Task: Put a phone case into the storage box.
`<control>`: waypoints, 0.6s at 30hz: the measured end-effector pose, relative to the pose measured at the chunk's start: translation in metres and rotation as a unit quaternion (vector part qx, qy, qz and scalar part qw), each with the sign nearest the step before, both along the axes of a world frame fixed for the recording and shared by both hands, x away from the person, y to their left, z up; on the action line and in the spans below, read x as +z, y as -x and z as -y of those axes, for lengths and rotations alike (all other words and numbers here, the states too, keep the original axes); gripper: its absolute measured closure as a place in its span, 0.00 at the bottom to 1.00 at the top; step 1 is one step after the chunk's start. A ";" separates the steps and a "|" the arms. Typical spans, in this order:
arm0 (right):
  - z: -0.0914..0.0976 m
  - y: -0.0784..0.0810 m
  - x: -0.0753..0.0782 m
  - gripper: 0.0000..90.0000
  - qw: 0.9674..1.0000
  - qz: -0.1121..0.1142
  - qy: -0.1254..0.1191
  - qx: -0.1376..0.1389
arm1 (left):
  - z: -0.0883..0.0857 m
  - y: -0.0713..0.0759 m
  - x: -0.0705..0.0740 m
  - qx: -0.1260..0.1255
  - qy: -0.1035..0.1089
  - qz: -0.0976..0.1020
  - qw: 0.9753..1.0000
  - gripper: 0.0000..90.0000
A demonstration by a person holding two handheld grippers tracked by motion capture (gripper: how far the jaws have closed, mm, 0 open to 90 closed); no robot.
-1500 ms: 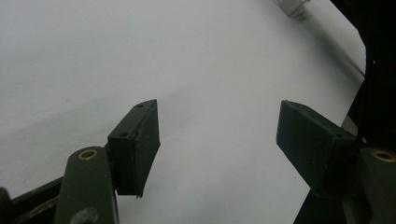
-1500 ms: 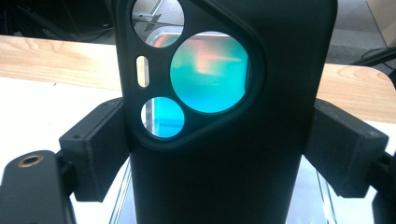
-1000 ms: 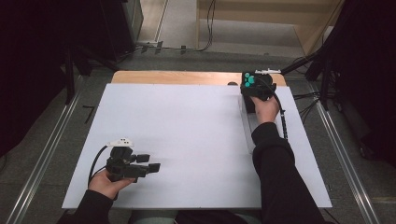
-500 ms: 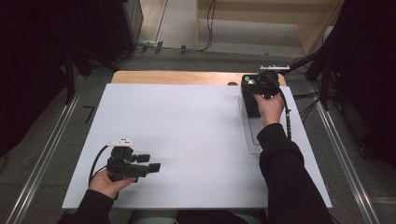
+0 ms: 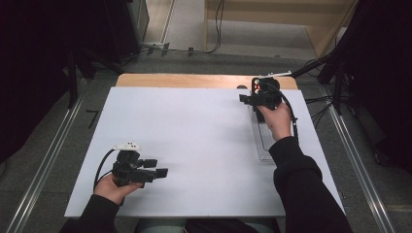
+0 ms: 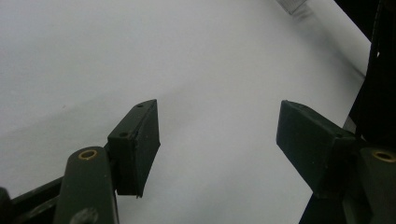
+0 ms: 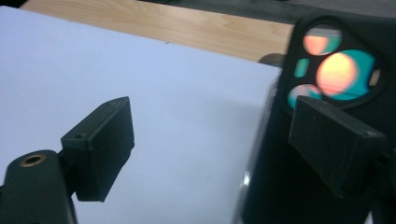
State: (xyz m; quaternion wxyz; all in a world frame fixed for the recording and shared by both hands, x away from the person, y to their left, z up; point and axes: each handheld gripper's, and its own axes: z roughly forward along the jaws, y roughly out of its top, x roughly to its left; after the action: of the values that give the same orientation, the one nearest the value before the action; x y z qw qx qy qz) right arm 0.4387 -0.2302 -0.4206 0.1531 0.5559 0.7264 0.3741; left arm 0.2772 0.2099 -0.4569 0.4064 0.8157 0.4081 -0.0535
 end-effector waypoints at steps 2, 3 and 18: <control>-0.004 0.004 0.001 0.14 1.000 -0.005 -0.007 0.015 | 0.000 -0.001 0.000 -0.002 0.000 0.000 1.000 0.34; -0.006 0.006 0.001 0.14 1.000 -0.008 -0.010 0.022 | 0.000 -0.001 0.000 -0.003 -0.001 0.000 1.000 0.34; -0.031 0.041 -0.008 0.28 0.994 -0.028 -0.028 0.102 | 0.000 -0.004 0.000 -0.008 0.004 0.000 1.000 0.34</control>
State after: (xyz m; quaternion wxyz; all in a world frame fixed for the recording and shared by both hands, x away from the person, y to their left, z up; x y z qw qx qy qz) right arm 0.3973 -0.1993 -0.4283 0.0777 0.4936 0.7723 0.3924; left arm 0.2817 0.2103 -0.4568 0.4090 0.8175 0.4013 -0.0583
